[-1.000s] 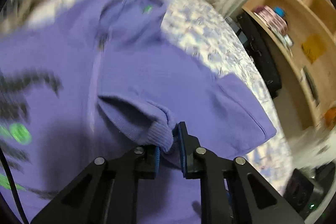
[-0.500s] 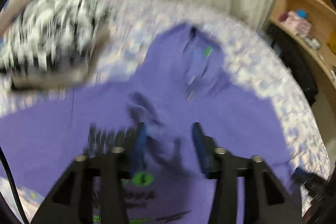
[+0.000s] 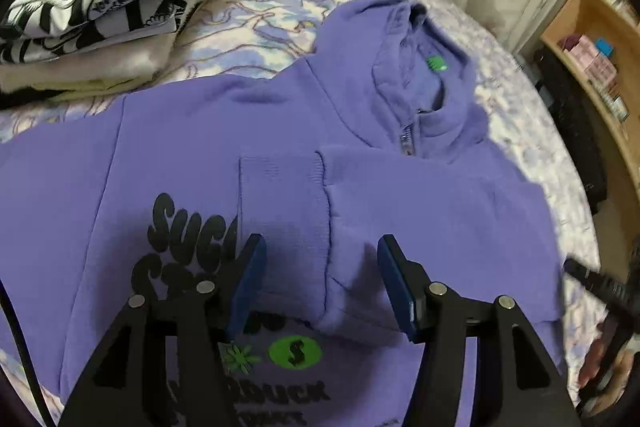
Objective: Fold large clothes
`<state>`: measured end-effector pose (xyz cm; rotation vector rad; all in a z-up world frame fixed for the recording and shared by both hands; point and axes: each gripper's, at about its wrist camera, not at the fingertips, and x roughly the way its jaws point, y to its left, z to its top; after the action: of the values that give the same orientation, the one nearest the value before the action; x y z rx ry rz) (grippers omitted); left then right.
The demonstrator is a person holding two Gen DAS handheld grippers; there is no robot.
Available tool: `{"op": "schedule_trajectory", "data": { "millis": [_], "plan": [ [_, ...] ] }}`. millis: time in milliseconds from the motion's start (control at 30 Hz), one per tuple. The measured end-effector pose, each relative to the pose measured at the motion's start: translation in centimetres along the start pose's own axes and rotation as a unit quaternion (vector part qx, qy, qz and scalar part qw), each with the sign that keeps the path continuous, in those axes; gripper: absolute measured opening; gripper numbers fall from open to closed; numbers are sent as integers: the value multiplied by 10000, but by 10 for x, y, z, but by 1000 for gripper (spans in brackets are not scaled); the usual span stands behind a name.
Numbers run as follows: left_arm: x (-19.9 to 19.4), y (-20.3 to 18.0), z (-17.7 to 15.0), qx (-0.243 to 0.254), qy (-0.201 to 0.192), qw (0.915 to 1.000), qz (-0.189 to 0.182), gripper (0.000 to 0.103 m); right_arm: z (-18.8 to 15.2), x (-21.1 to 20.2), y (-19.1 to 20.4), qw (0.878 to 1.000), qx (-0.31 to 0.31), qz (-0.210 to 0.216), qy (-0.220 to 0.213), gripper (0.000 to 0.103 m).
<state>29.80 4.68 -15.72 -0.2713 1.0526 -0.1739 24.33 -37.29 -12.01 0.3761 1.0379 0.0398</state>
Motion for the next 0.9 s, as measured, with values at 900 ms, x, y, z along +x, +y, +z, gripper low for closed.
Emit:
{"op": "schedule_trajectory", "data": {
  "millis": [900],
  "plan": [
    [-65, -41, -15, 953, -1073, 9889, 380, 34, -8, -19, 68, 9918, -1118, -486, -388, 39]
  ]
}}
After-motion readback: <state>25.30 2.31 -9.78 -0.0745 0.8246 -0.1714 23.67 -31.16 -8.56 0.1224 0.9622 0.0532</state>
